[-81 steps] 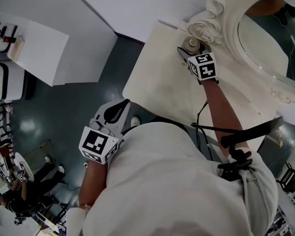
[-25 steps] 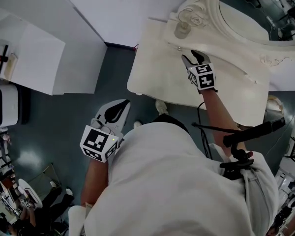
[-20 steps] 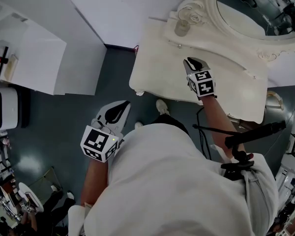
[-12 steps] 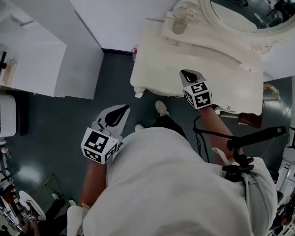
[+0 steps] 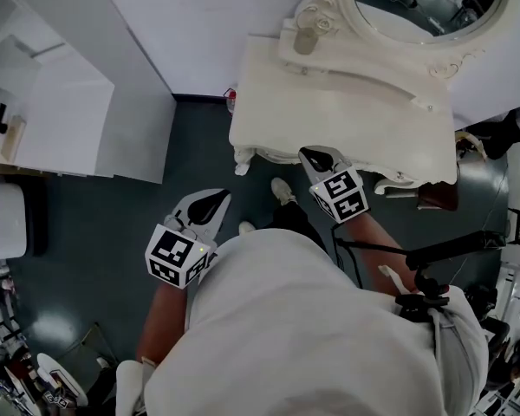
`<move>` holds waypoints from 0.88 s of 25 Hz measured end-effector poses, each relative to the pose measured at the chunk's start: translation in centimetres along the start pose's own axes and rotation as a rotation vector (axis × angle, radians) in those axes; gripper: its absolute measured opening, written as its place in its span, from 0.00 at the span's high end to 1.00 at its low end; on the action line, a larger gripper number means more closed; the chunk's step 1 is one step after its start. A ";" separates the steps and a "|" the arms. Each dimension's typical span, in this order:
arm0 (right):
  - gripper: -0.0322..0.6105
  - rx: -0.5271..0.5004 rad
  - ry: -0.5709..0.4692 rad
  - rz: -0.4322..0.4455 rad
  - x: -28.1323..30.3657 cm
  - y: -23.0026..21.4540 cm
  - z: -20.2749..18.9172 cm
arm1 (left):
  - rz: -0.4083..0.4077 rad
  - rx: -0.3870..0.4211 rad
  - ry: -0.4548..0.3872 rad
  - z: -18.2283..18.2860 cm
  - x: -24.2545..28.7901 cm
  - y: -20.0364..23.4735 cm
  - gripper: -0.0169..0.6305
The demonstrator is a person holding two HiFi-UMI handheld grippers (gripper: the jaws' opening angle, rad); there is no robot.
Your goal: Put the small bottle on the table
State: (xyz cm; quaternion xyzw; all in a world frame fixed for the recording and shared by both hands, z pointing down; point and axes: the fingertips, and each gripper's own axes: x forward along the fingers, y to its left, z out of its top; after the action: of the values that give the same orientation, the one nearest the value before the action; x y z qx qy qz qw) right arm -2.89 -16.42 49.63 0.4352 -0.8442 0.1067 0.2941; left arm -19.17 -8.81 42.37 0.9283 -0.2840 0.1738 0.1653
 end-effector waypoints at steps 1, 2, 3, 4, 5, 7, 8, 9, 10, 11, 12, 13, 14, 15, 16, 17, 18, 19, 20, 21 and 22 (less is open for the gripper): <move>0.95 -0.003 -0.005 0.008 -0.4 0.9 0.1 | -0.005 -0.001 0.000 -0.2 -0.3 -0.2 0.97; 0.95 -0.008 -0.010 0.014 -0.7 1.8 0.1 | -0.010 -0.002 0.000 -0.4 -0.5 -0.4 0.97; 0.95 -0.016 -0.014 0.019 -1.0 2.5 0.1 | -0.015 -0.002 -0.001 -0.5 -0.7 -0.5 0.97; 0.95 -0.025 -0.018 0.025 -1.3 3.1 0.2 | -0.019 -0.001 -0.001 -0.7 -0.8 -0.7 0.97; 0.95 -0.032 -0.021 0.032 -1.5 3.7 0.2 | -0.022 0.000 -0.002 -0.8 -0.9 -0.8 0.97; 0.95 -0.040 -0.026 0.045 -1.9 4.7 0.4 | -0.025 0.002 -0.005 -1.0 -1.1 -1.0 0.97; 0.95 -0.041 -0.028 0.049 -2.0 5.0 0.5 | -0.025 0.001 -0.006 -1.0 -1.2 -1.0 0.97; 0.95 -0.041 -0.030 0.052 -2.1 5.2 0.6 | -0.026 0.001 -0.008 -1.1 -1.2 -1.0 0.97; 0.95 -0.041 -0.031 0.053 -2.1 5.2 0.6 | -0.025 0.001 -0.010 -1.1 -1.1 -1.1 0.97; 0.95 -0.041 -0.032 0.054 -2.2 5.2 0.6 | -0.025 0.002 -0.011 -1.2 -1.0 -1.1 0.97; 0.95 -0.041 -0.033 0.056 -2.2 5.2 0.6 | -0.025 0.003 -0.011 -1.2 -0.9 -1.2 0.97; 0.95 -0.042 -0.033 0.058 -2.2 5.2 0.5 | -0.025 0.003 -0.010 -1.3 -0.8 -1.3 0.97; 0.95 -0.043 -0.033 0.061 -2.2 5.4 0.4 | -0.025 0.003 -0.009 -1.5 -0.8 -1.3 0.97; 0.95 -0.045 -0.033 0.063 -2.3 5.5 0.3 | -0.025 0.003 -0.008 -1.6 -0.8 -1.4 0.97; 0.95 -0.046 -0.034 0.065 -2.3 5.7 0.3 | -0.025 0.002 -0.007 -1.7 -0.9 -1.4 0.97; 0.95 -0.047 -0.038 0.067 -2.3 5.9 0.4 | -0.024 0.002 -0.006 -1.9 -1.0 -1.4 0.97; 0.95 -0.049 -0.041 0.068 -2.3 6.1 0.4 | -0.023 0.003 -0.006 -2.0 -1.1 -1.3 0.97; 0.95 -0.050 -0.043 0.069 -2.3 6.3 0.5 | -0.022 0.004 -0.006 -2.1 -1.2 -1.4 0.97; 0.95 -0.051 -0.043 0.070 -2.4 6.5 0.5 | -0.023 0.005 -0.006 -2.2 -1.3 -1.5 0.97; 0.95 -0.052 -0.042 0.071 -2.5 6.7 0.4 | -0.024 0.006 -0.006 -2.2 -1.3 -1.6 0.97; 0.95 -0.051 -0.041 0.072 -2.6 6.8 0.4 | -0.024 0.008 -0.006 -2.2 -1.4 -1.6 0.97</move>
State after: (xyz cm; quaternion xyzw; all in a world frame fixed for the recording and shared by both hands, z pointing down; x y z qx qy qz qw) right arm -7.31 -10.81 48.30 0.3990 -0.8677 0.0864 0.2837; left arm -19.80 -5.96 43.43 0.9329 -0.2725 0.1701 0.1629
